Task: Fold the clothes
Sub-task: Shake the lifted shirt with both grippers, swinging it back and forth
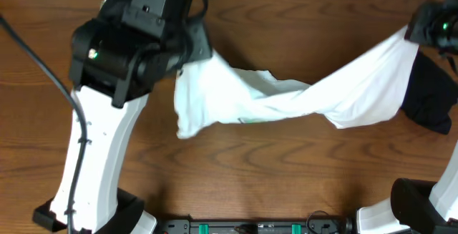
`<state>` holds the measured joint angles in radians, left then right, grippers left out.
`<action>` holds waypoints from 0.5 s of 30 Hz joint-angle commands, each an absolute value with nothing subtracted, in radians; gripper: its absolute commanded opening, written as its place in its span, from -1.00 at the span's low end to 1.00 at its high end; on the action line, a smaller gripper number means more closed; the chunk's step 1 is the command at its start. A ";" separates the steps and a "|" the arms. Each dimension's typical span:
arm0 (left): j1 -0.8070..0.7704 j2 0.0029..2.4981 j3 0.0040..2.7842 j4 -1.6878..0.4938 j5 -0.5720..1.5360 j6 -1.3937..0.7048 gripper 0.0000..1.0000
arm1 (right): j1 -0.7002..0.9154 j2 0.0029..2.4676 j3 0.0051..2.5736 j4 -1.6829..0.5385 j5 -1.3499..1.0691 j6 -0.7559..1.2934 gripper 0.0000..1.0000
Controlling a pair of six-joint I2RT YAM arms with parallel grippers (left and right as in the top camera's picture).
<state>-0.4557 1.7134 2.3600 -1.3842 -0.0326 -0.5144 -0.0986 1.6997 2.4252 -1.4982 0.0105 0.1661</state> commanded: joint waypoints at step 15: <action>-0.273 1.998 2.416 -0.355 -0.093 -0.324 -0.88 | -0.107 1.975 2.478 -0.845 -0.113 0.186 -0.98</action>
